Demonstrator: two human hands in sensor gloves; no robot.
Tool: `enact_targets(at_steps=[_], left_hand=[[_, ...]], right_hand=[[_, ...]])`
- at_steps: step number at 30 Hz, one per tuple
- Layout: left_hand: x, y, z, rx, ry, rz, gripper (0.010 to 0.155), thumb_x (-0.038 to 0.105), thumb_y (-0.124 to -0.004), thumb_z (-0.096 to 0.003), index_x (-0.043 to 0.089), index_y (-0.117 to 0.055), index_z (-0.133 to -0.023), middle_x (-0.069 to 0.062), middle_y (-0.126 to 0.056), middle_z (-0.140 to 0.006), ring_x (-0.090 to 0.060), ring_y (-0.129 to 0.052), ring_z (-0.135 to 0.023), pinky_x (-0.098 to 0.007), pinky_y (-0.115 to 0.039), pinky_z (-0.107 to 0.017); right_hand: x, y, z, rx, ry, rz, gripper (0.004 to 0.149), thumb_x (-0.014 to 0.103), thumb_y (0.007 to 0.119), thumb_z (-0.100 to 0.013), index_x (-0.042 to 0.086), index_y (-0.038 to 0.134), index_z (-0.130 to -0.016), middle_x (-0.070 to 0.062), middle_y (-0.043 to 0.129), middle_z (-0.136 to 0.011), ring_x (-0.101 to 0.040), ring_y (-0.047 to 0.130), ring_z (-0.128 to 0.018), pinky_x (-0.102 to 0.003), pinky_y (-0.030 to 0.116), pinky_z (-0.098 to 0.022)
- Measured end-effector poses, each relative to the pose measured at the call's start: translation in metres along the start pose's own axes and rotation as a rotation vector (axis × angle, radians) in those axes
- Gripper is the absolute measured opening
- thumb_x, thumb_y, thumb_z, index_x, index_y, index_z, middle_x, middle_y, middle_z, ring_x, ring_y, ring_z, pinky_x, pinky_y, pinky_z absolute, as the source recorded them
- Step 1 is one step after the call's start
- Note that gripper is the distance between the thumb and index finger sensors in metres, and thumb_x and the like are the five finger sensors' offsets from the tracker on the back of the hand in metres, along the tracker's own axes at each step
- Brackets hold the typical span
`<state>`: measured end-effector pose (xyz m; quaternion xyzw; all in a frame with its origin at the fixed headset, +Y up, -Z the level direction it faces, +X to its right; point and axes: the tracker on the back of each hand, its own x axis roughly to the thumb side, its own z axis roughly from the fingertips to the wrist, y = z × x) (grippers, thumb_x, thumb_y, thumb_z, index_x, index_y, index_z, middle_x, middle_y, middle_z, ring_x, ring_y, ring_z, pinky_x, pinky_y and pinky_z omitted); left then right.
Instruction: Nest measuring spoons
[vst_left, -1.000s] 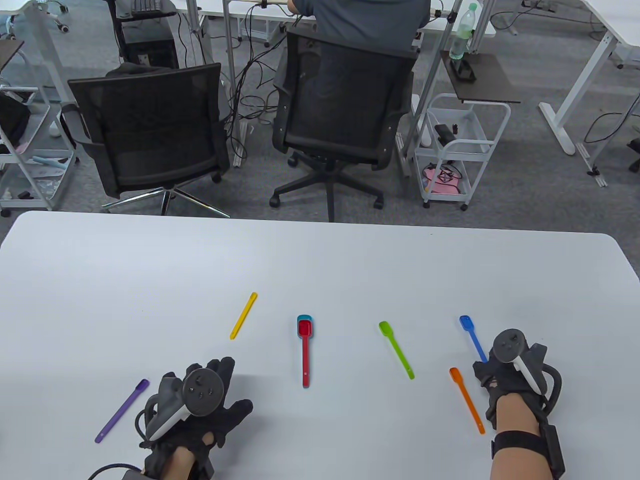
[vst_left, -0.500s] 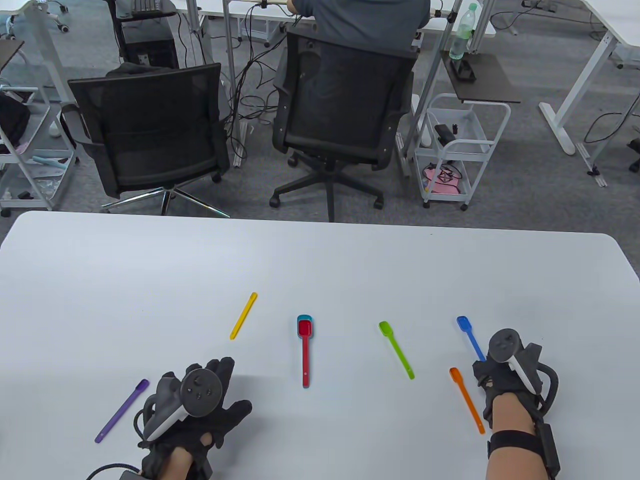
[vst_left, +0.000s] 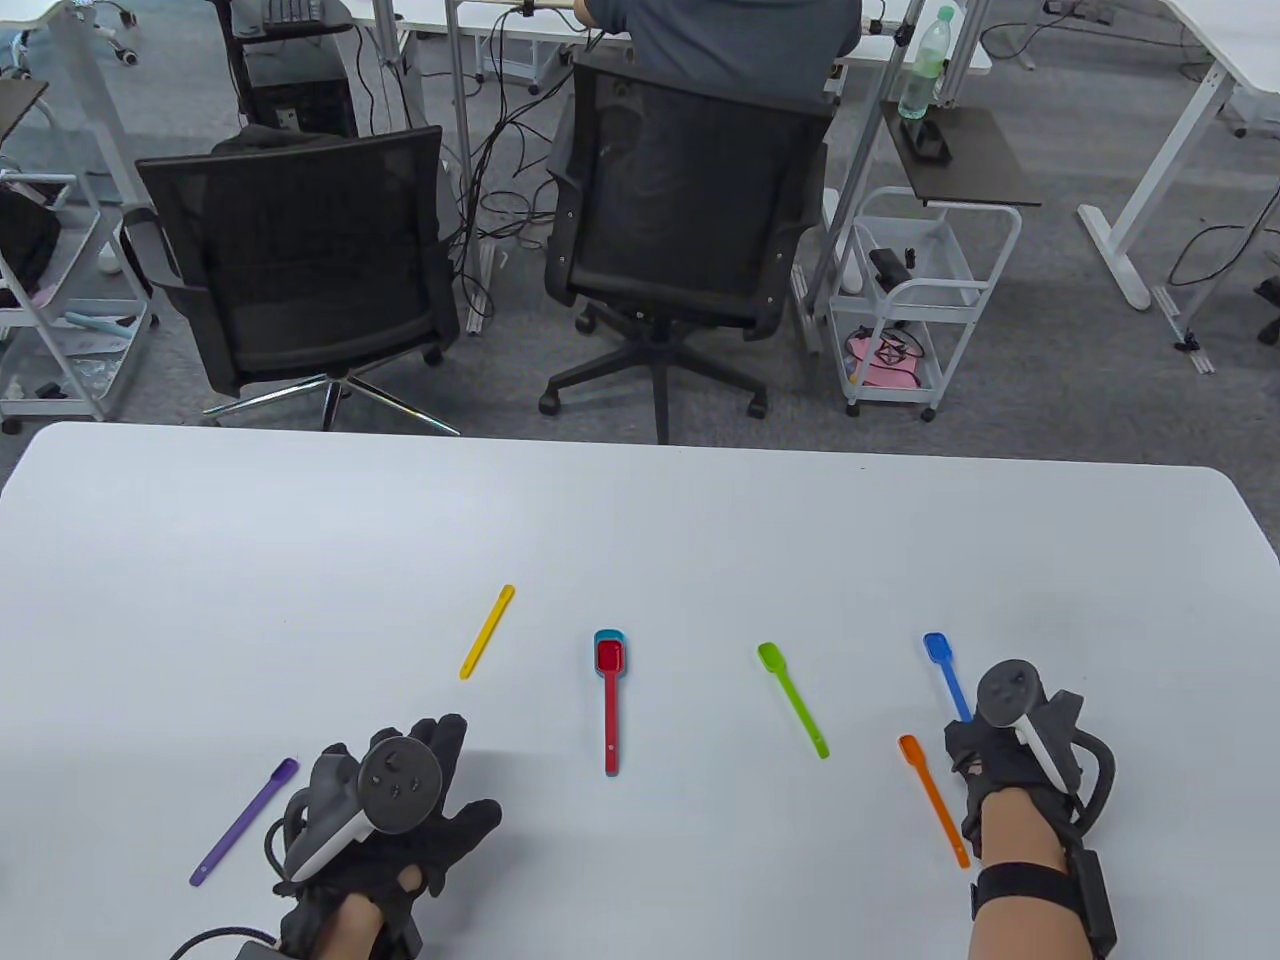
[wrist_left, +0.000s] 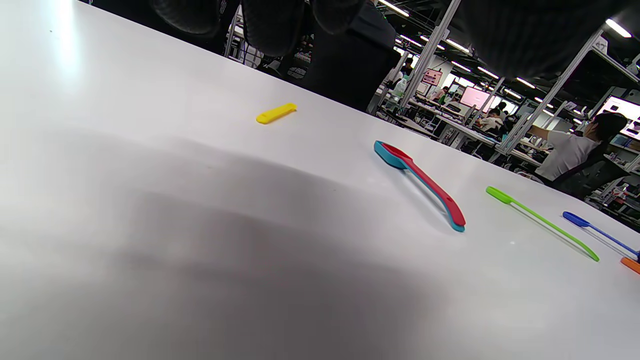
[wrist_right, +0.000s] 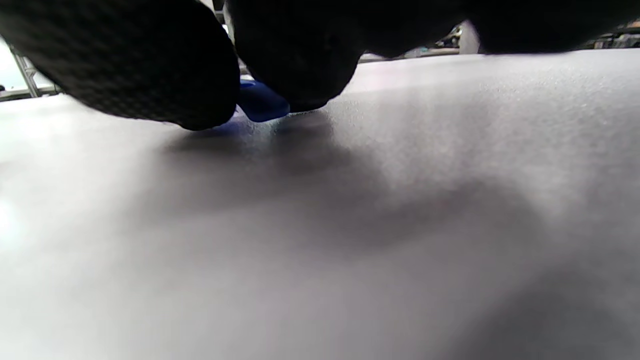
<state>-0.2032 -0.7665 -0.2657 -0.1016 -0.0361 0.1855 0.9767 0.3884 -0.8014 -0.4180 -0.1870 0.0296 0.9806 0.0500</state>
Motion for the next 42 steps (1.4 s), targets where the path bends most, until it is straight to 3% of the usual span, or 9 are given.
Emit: enact_targets(at_steps=[7, 16, 32, 42], left_hand=[[0.0, 0.001, 0.0, 0.01, -0.003, 0.0, 0.102, 0.07, -0.077, -0.0441, 0.018, -0.037, -0.121, -0.017, -0.044, -0.127, -0.058, -0.041, -0.117, -0.084, -0.019, -0.068], [0.006, -0.005, 0.0, -0.016, -0.001, -0.018, 0.101, 0.07, -0.077, -0.0447, 0.018, -0.036, -0.122, -0.018, -0.043, -0.127, -0.059, -0.041, -0.116, -0.084, -0.02, -0.068], [0.008, 0.0, 0.007, 0.013, 0.067, -0.099, 0.099, 0.07, -0.075, -0.0468, 0.017, -0.038, -0.122, -0.021, -0.043, -0.126, -0.061, -0.042, -0.114, -0.083, -0.022, -0.068], [0.011, -0.003, 0.008, 0.002, 0.071, -0.113, 0.099, 0.07, -0.075, -0.0472, 0.016, -0.038, -0.122, -0.021, -0.043, -0.126, -0.062, -0.043, -0.114, -0.083, -0.023, -0.068]], right_hand=[[0.012, -0.024, 0.018, -0.059, 0.031, -0.09, 0.057, 0.051, 0.095, -0.036, 0.009, 0.091, -0.074, 0.008, 0.097, -0.035, -0.003, 0.088, -0.004, -0.033, 0.089, -0.005], [0.059, -0.053, 0.058, -0.054, 0.048, -0.16, 0.057, 0.051, 0.096, -0.036, 0.006, 0.092, -0.071, 0.008, 0.098, -0.032, -0.003, 0.089, -0.001, -0.032, 0.089, -0.001], [0.164, -0.048, 0.132, -0.046, -0.002, -0.178, 0.057, 0.052, 0.096, -0.036, 0.006, 0.093, -0.069, 0.009, 0.098, -0.031, -0.002, 0.089, 0.0, -0.032, 0.089, 0.0], [0.215, -0.031, 0.163, -0.029, -0.032, -0.177, 0.057, 0.052, 0.095, -0.036, 0.005, 0.093, -0.068, 0.009, 0.098, -0.03, -0.002, 0.09, 0.0, -0.033, 0.09, -0.001]])
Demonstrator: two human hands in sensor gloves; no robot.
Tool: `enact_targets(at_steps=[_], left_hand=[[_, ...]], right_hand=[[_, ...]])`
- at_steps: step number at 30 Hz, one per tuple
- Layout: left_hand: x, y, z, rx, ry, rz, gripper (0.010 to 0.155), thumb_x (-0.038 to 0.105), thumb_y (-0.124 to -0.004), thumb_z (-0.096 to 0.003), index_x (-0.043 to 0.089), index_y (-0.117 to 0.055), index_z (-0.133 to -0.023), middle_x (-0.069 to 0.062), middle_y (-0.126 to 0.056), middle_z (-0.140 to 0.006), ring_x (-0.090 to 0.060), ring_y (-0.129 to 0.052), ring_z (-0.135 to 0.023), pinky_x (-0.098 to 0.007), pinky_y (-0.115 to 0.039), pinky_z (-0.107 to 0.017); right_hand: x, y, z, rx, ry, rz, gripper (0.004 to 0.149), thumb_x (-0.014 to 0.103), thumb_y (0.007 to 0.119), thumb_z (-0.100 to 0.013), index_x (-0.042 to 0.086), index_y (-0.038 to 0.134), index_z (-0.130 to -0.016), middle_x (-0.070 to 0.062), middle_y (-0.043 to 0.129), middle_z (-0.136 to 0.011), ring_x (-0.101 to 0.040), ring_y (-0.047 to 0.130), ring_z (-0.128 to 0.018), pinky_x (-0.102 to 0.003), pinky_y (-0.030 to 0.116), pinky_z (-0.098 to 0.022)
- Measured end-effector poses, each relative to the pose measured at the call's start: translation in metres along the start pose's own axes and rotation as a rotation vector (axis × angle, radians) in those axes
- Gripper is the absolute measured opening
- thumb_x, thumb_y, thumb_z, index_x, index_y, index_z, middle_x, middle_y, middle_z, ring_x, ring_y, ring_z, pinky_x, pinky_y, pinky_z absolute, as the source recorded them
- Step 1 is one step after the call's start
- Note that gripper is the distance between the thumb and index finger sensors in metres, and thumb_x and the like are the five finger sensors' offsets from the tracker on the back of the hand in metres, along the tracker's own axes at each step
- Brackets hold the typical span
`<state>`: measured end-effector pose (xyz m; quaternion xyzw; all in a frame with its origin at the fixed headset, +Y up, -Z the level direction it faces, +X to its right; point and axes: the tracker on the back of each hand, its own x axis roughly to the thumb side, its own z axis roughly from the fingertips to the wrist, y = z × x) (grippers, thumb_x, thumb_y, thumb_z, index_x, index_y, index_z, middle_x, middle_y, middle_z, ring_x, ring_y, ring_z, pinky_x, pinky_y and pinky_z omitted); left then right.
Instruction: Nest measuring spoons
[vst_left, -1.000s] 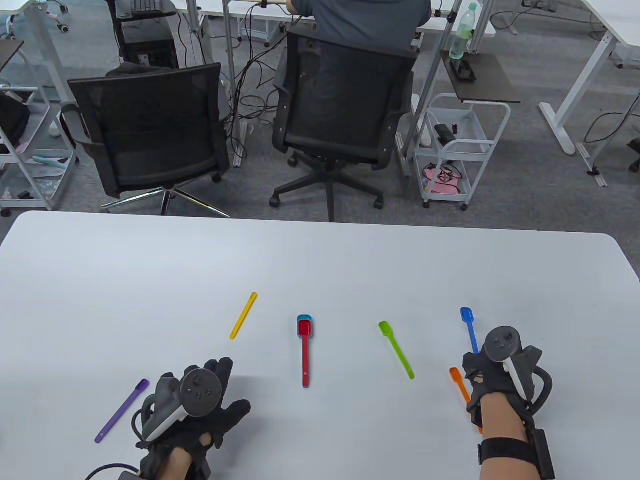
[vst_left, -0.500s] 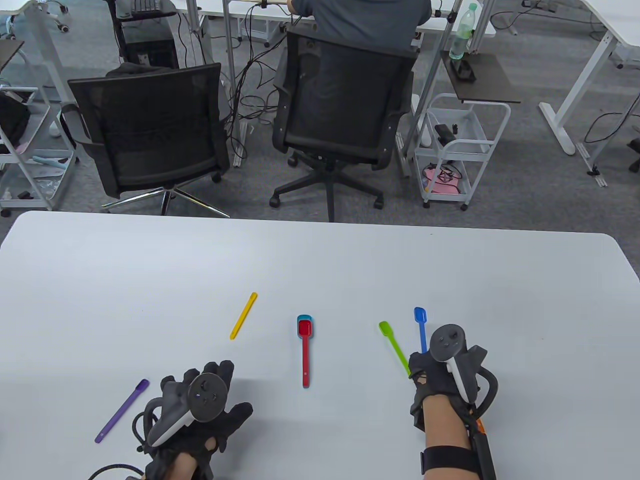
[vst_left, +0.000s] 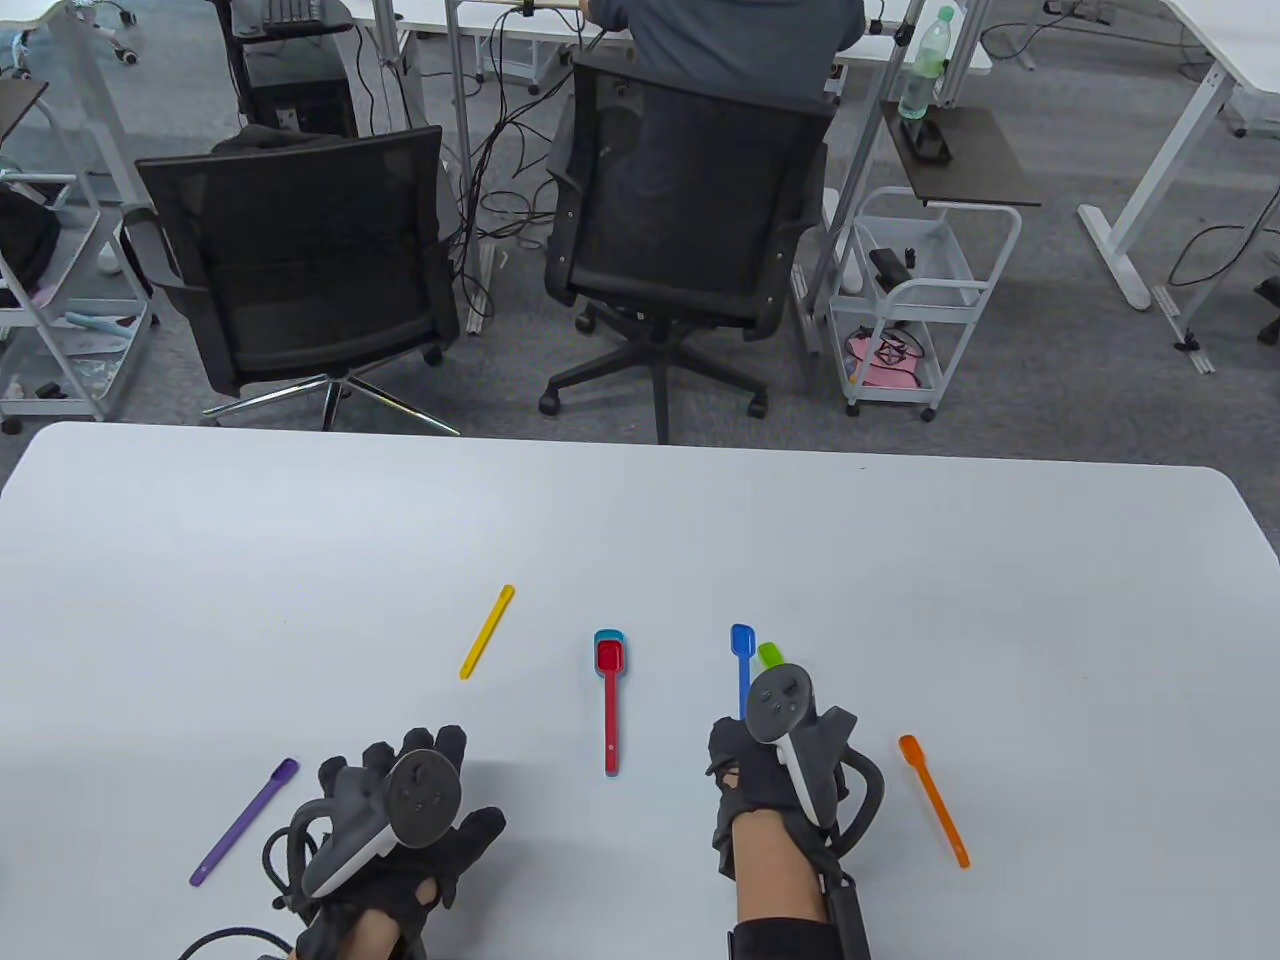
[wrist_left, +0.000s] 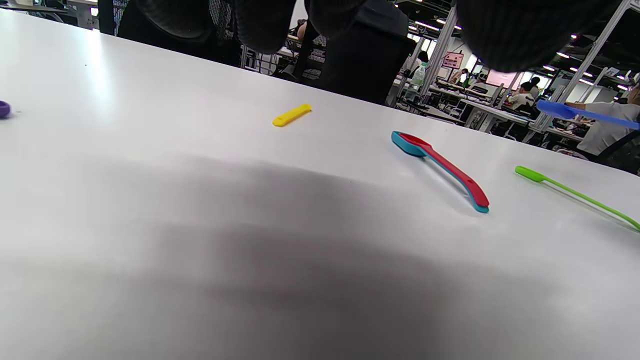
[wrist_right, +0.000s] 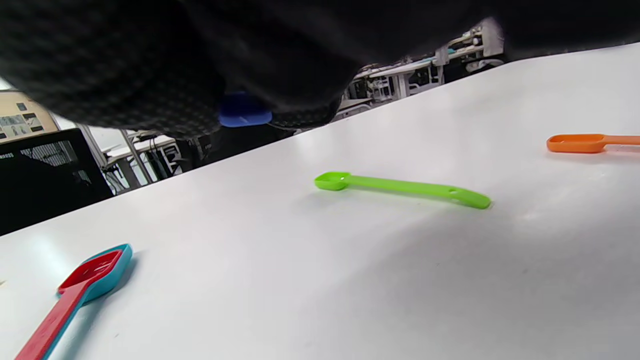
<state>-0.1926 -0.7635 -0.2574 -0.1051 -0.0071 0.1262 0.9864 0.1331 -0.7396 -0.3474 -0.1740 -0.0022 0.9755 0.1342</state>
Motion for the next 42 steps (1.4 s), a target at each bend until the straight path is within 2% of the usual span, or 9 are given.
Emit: enact_targets(at_steps=[11, 17, 30, 42], left_hand=[[-0.006, 0.0, -0.001, -0.01, 0.025, 0.017, 0.099, 0.07, -0.075, -0.0473, 0.016, -0.039, -0.122, -0.022, -0.043, -0.126, -0.062, -0.043, -0.113, -0.083, -0.023, -0.068], [-0.007, 0.002, -0.001, -0.008, 0.026, 0.019, 0.098, 0.07, -0.075, -0.0473, 0.016, -0.04, -0.122, -0.022, -0.043, -0.125, -0.062, -0.043, -0.113, -0.083, -0.023, -0.068], [-0.007, 0.003, -0.002, -0.015, 0.029, 0.014, 0.098, 0.07, -0.075, -0.0474, 0.016, -0.041, -0.122, -0.022, -0.043, -0.126, -0.062, -0.045, -0.113, -0.083, -0.023, -0.068], [-0.007, 0.004, -0.001, -0.015, 0.027, 0.023, 0.097, 0.07, -0.074, -0.0475, 0.016, -0.041, -0.122, -0.022, -0.043, -0.126, -0.062, -0.044, -0.113, -0.083, -0.023, -0.068]], right_hand=[[0.062, 0.042, 0.021, 0.021, -0.051, 0.038, 0.057, 0.053, 0.095, -0.036, 0.005, 0.093, -0.068, 0.01, 0.098, -0.029, -0.002, 0.091, 0.001, -0.033, 0.09, -0.001], [0.081, 0.058, 0.025, 0.021, -0.081, 0.051, 0.057, 0.054, 0.095, -0.036, 0.006, 0.093, -0.067, 0.011, 0.097, -0.029, -0.002, 0.091, 0.0, -0.032, 0.09, -0.002], [0.089, 0.077, 0.023, 0.029, -0.104, 0.079, 0.057, 0.054, 0.094, -0.036, 0.007, 0.093, -0.068, 0.011, 0.097, -0.029, -0.002, 0.092, -0.001, -0.033, 0.091, -0.003], [0.087, 0.076, 0.024, 0.044, -0.101, 0.069, 0.057, 0.054, 0.093, -0.037, 0.007, 0.093, -0.068, 0.011, 0.097, -0.03, -0.003, 0.092, -0.002, -0.033, 0.091, -0.004]])
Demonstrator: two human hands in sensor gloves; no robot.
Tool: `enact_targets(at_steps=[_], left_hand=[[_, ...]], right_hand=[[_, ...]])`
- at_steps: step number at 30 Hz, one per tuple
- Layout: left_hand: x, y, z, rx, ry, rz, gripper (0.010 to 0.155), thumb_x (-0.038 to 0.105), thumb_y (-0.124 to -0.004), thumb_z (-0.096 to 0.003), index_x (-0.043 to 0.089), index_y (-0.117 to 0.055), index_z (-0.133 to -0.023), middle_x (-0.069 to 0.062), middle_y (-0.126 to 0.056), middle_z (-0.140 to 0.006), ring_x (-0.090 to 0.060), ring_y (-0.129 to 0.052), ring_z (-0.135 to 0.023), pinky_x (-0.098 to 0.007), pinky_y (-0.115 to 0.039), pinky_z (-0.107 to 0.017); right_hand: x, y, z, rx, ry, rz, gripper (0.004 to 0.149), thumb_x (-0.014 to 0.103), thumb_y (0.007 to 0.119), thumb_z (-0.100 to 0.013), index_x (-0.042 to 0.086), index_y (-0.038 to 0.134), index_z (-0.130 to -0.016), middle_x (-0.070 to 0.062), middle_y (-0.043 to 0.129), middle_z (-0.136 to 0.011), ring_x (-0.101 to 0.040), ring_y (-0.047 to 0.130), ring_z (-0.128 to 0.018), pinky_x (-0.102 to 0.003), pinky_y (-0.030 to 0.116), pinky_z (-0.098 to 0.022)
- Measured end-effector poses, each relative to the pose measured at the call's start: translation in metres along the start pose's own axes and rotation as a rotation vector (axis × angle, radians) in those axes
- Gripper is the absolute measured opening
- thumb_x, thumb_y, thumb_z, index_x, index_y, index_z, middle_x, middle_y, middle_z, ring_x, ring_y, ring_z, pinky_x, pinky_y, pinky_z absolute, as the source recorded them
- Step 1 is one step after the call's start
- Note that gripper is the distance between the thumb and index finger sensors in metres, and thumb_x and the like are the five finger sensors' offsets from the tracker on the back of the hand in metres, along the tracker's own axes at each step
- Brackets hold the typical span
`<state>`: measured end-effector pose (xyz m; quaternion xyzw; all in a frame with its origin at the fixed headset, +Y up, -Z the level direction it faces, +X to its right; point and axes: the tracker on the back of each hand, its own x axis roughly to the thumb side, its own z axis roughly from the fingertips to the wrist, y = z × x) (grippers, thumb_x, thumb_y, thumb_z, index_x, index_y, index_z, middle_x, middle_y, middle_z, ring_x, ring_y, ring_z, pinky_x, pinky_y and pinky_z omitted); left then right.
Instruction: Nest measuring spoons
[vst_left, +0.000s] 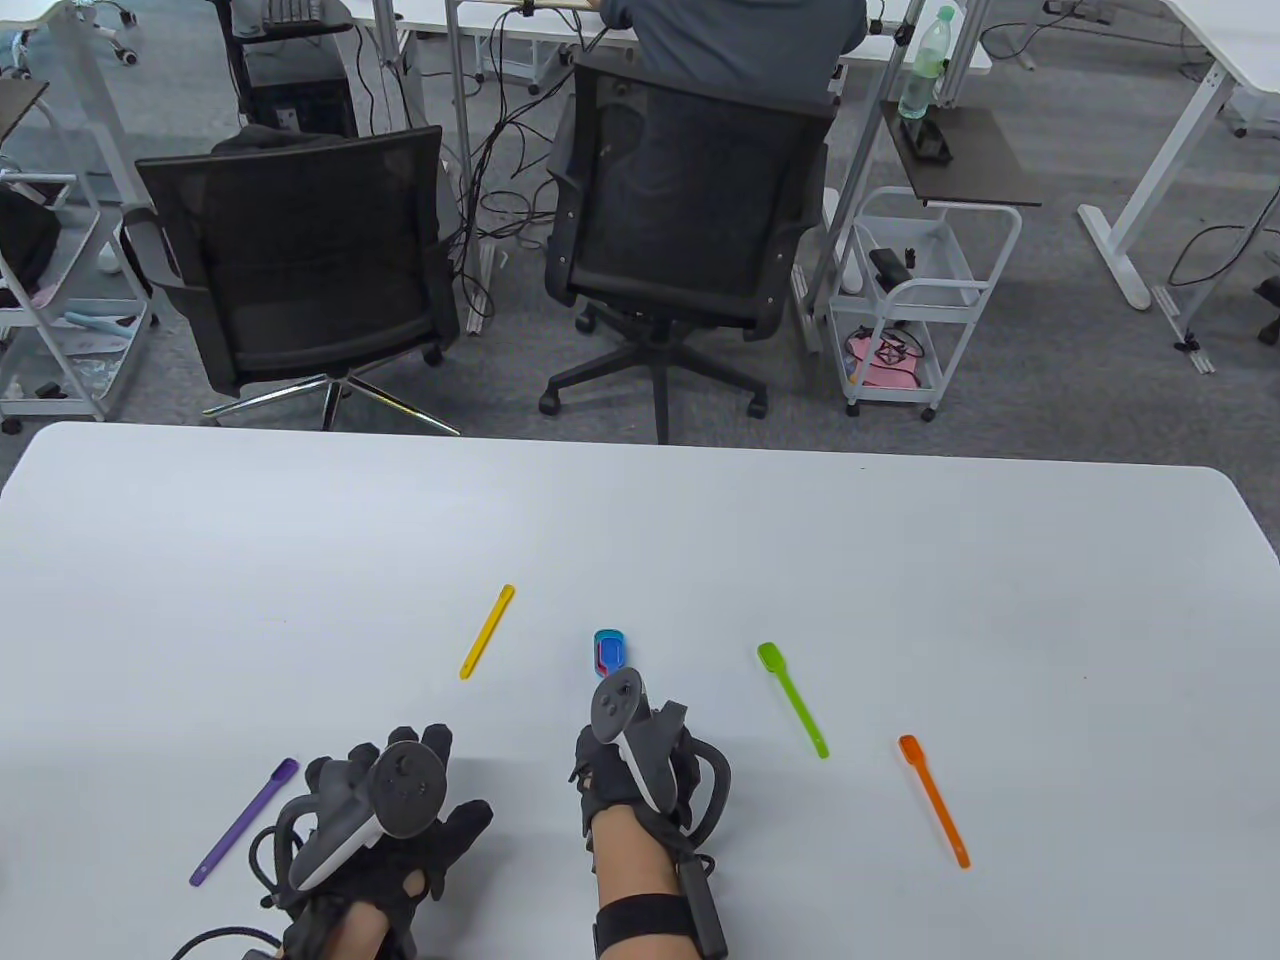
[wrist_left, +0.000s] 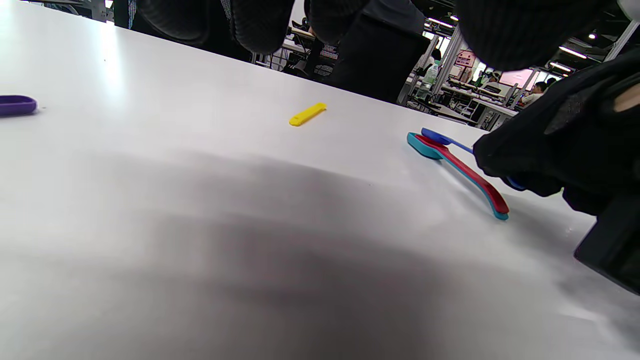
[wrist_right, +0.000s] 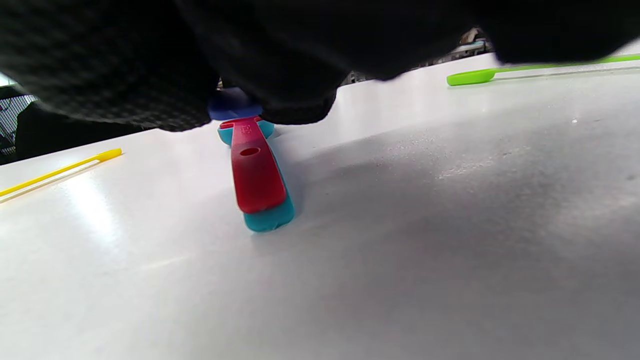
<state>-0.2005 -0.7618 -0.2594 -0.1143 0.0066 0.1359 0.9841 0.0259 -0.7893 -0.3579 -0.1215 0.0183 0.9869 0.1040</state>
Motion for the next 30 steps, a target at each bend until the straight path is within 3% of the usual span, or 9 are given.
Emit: enact_targets(at_steps=[30], left_hand=[[-0.0021, 0.0021, -0.0003, -0.007, 0.007, 0.009, 0.097, 0.07, -0.074, -0.0475, 0.016, -0.041, -0.122, -0.022, -0.043, -0.125, -0.062, -0.045, -0.113, -0.083, -0.024, -0.068]], right_hand=[[-0.0003, 0.002, 0.0011, 0.016, 0.007, -0.006, 0.057, 0.054, 0.093, -0.037, 0.007, 0.093, -0.069, 0.011, 0.097, -0.031, -0.003, 0.092, -0.003, -0.034, 0.091, -0.005]])
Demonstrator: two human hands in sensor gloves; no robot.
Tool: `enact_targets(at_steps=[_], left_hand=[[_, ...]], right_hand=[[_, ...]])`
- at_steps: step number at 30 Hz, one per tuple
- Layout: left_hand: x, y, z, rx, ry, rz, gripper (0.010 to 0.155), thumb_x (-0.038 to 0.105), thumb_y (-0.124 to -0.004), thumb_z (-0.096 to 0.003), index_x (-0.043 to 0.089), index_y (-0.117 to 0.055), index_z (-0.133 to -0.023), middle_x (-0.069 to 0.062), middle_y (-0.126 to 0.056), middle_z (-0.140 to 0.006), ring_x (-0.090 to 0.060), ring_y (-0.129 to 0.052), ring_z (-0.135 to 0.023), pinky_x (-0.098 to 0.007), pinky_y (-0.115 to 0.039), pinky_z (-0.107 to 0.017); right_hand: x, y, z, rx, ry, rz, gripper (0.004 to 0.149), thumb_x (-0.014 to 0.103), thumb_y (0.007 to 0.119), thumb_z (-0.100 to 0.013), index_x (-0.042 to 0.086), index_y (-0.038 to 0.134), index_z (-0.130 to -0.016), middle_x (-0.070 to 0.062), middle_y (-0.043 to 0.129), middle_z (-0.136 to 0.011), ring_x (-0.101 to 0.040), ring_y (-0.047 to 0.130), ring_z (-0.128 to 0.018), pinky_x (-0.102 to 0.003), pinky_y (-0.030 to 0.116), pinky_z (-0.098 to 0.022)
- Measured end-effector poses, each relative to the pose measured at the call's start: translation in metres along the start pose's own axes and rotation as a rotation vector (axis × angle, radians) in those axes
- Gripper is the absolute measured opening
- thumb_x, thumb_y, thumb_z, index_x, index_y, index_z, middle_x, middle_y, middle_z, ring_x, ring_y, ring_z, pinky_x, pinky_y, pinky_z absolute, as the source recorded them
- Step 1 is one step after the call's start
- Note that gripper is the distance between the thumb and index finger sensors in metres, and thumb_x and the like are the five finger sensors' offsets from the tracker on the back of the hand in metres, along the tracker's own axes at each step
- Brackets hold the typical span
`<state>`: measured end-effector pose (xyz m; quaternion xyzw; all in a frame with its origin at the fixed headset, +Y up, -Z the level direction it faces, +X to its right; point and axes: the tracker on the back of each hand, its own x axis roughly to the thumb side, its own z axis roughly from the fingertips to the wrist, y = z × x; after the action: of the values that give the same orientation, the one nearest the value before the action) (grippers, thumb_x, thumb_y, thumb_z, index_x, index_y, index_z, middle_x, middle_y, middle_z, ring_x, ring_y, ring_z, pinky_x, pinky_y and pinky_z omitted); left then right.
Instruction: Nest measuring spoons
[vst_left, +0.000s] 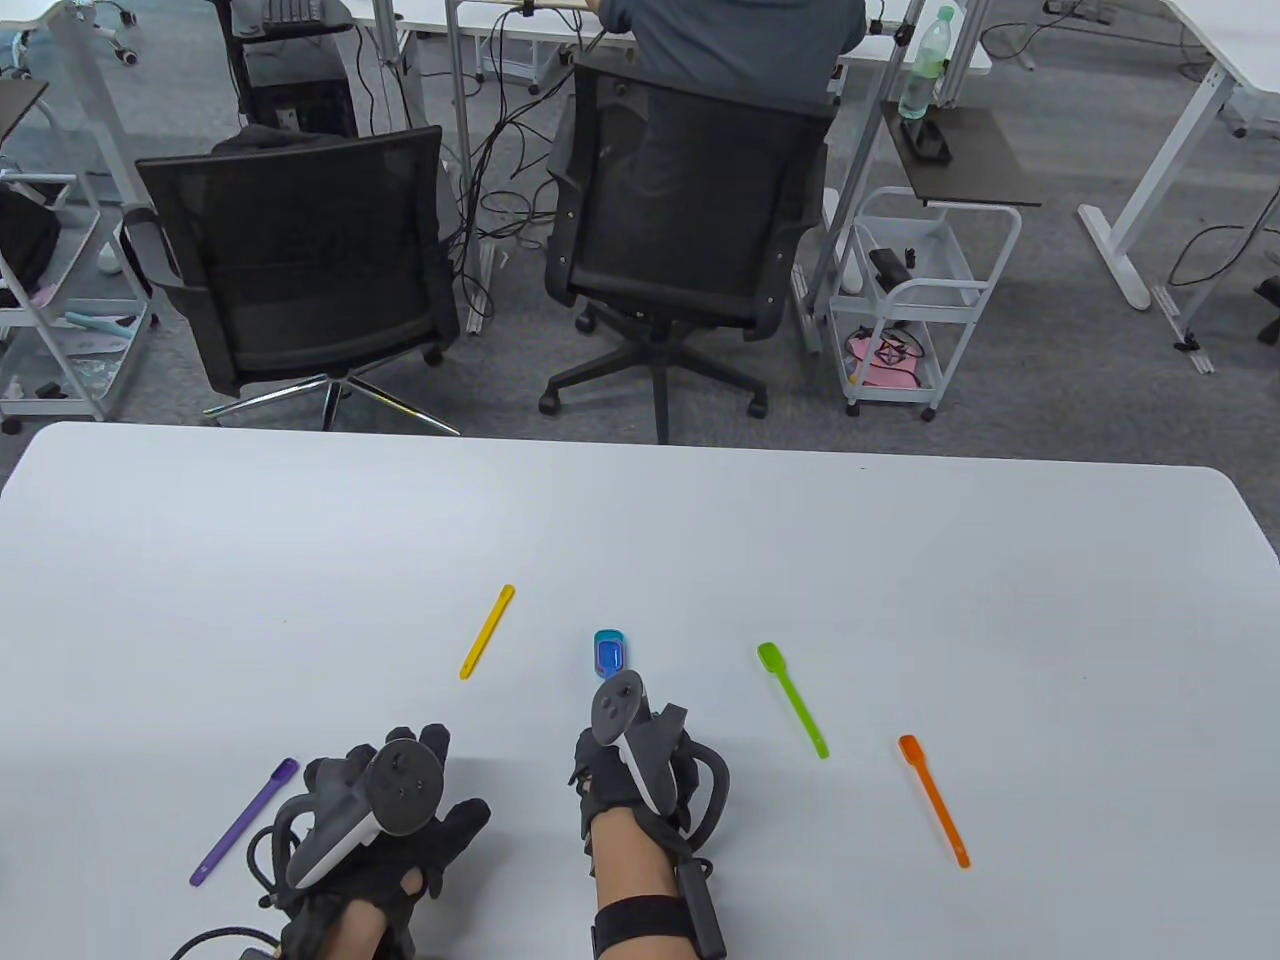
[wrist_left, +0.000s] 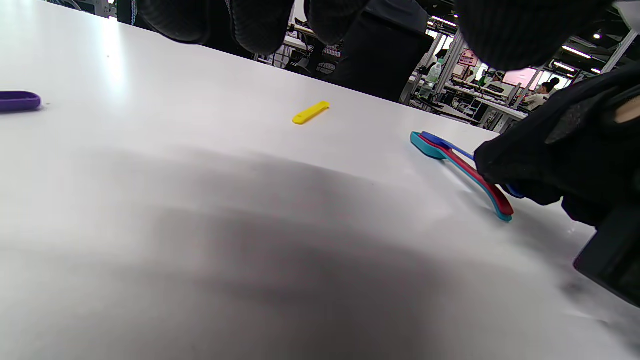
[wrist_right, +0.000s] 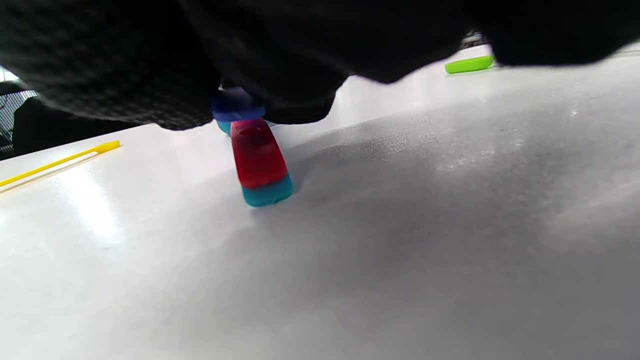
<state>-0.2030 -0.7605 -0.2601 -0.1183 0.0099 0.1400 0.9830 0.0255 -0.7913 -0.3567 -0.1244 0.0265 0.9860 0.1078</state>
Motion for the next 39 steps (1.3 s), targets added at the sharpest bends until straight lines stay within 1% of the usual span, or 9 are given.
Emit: enact_targets(at_steps=[27, 39], left_hand=[[-0.0006, 0.0005, -0.0003, -0.006, 0.0, 0.003, 0.097, 0.07, -0.074, -0.0477, 0.016, -0.041, -0.122, -0.023, -0.044, -0.125, -0.062, -0.045, -0.113, -0.083, -0.025, -0.068], [-0.0006, 0.0003, -0.0004, -0.011, 0.002, 0.005, 0.097, 0.07, -0.074, -0.0477, 0.016, -0.041, -0.122, -0.023, -0.044, -0.125, -0.062, -0.045, -0.113, -0.083, -0.025, -0.068]], right_hand=[[-0.0015, 0.0002, 0.0004, 0.0, 0.0, 0.01, 0.057, 0.055, 0.092, -0.038, 0.009, 0.092, -0.07, 0.011, 0.097, -0.032, -0.004, 0.093, -0.004, -0.034, 0.09, -0.006], [-0.0033, 0.0011, 0.0007, 0.019, 0.001, 0.006, 0.058, 0.057, 0.091, -0.038, 0.011, 0.092, -0.072, 0.01, 0.097, -0.034, -0.004, 0.092, -0.005, -0.034, 0.09, -0.007]])
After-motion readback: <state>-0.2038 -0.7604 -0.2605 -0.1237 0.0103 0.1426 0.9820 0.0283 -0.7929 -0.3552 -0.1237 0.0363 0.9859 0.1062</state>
